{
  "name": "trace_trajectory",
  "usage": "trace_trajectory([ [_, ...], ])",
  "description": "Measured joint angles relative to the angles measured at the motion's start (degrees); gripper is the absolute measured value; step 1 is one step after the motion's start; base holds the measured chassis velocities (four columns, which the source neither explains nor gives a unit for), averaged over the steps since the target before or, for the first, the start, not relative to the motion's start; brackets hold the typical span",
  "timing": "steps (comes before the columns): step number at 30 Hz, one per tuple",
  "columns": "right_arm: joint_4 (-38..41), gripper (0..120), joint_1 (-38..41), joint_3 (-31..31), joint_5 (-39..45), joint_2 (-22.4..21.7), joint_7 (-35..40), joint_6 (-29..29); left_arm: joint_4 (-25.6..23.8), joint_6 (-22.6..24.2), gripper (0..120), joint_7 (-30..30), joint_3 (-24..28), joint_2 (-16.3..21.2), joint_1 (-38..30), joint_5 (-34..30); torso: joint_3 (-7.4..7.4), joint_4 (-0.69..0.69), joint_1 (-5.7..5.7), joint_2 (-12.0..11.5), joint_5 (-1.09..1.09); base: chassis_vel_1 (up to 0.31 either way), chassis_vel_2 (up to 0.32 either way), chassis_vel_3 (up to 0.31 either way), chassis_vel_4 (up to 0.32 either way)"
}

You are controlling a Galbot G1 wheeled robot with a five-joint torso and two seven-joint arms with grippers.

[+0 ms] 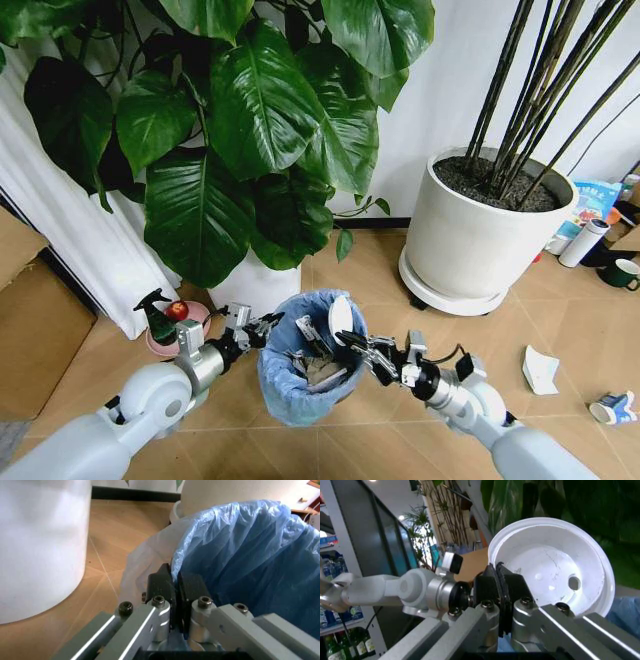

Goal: Pick up the trash bin and place the garbage on the floor into it.

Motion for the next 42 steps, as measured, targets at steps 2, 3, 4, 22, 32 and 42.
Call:
trace_trajectory([
  [2, -1.1, 0, 0.6, -0.6, -0.4, 0.2, 0.5, 0.0, -0.1, 0.1, 0, -0.1, 0.0, -0.1, 0.1, 0.0, 0.0, 0.0, 0.0, 0.0, 0.01, 0.0, 0.0, 0.0, 0.0],
  [3, -1.1, 0, 0.6, -0.6, -0.4, 0.2, 0.5, 0.0, -0.1, 0.1, 0, -0.1, 0.0, -0.1, 0.1, 0.0, 0.0, 0.0, 0.0, 0.0, 0.01, 0.0, 0.0, 0.0, 0.0],
  [4, -1.7, 5, 0.8, -0.7, -0.9, 0.2, 0.9, 0.0, -0.2, 0.1, 0, -0.1, 0.0, -0.1, 0.1, 0.0, 0.0, 0.0, 0.0, 0.0, 0.0, 0.0, 0.0, 0.0, 0.0],
  [22, 1.0, 68, -0.9, 2.5, -8.8, -5.1, 6.8, -1.7, -1.0, 0.5, 0, -0.2, -0.3, 0.5, 0.3, 0.0, 0.0, 0.0, 0.0, 0.0, 0.0, 0.0, 0.0, 0.0, 0.0],
  [32, 5.1, 99, -6.3, 8.5, -13.1, -11.3, 10.0, -2.6, -1.2, 1.0, 0, -0.9, -0.3, -0.3, 0.3, 0.4, -0.01, -0.01, -0.01, 0.0, 0.01, 0.0, 0.0, 0.0, 0.0],
  [42, 6.8, 100, -13.2, 16.0, -13.5, -13.3, 9.8, -1.5, -2.2, 1.2, 0, -1.4, -1.5, 0.0, 2.0, 1.0, -0.01, 0.0, -0.01, 0.0, 0.01, 0.0, 0.0, 0.0, 0.0],
])
